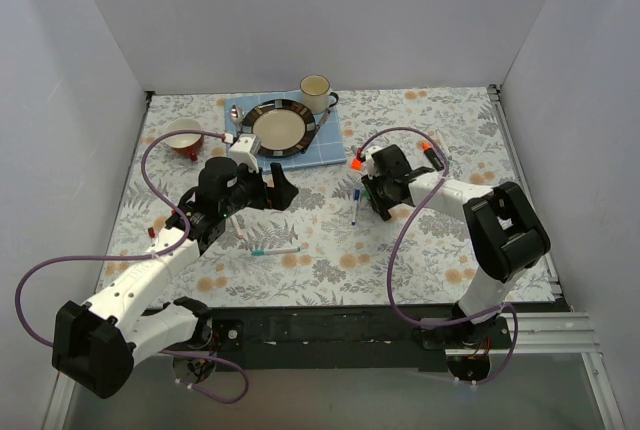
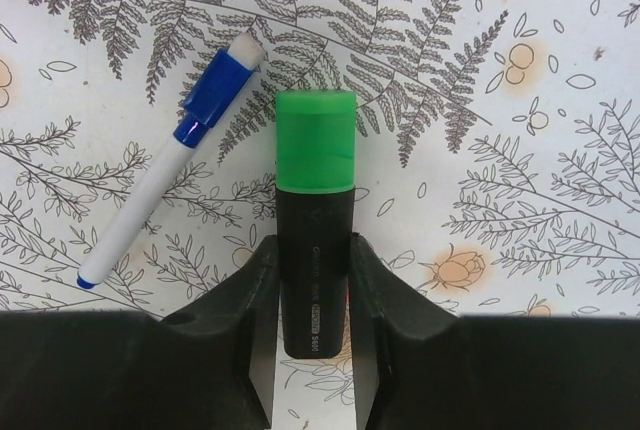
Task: Open the pen caps
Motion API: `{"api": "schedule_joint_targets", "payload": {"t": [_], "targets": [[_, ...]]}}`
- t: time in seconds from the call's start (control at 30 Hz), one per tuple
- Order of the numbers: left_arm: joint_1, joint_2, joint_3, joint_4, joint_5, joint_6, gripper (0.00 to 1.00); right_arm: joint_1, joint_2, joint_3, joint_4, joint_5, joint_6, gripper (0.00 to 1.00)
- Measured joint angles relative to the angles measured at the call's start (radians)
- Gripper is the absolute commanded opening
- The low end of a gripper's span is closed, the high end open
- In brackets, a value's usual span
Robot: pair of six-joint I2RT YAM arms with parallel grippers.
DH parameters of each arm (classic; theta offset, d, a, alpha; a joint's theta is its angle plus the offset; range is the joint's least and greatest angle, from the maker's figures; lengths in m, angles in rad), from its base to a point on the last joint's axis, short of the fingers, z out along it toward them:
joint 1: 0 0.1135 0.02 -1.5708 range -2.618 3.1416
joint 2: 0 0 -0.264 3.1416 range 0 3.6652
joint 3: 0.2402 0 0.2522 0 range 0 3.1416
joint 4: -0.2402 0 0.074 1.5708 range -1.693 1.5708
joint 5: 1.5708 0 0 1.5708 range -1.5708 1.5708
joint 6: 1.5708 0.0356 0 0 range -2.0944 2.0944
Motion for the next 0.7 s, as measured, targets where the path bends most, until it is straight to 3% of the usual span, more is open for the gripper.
{"api": "schedule_joint_targets", "payload": {"t": [0.13,0.23,0.37,0.5,0.67,0.7], "targets": [[0.0,0.003,-0.03,0.031,0.069,-0.064,0.98,-0.047,0.005,0.001,0.013,-0.071,-0.005,0.01],[0.0,0.011,-0.092,0.105,0.148,-0.164,0.98,-0.1,0.0,0.0,0.008,-0.134,-0.011,0.01],[-0.003,0.082,-0.228,0.367,0.264,-0.398,0.97,-0.164,-0.059,-0.03,-0.027,-0.232,-0.065,0.01],[-0.041,0.278,-0.287,0.63,0.289,-0.615,0.95,-0.217,-0.183,-0.047,-0.062,-0.442,-0.171,0.01],[-0.163,0.467,-0.179,0.771,0.219,-0.726,0.7,-0.244,-0.292,-0.06,-0.072,-0.653,-0.268,0.01],[-0.185,0.505,-0.135,0.795,0.198,-0.741,0.7,-0.243,-0.297,-0.06,-0.074,-0.683,-0.282,0.01]]}}
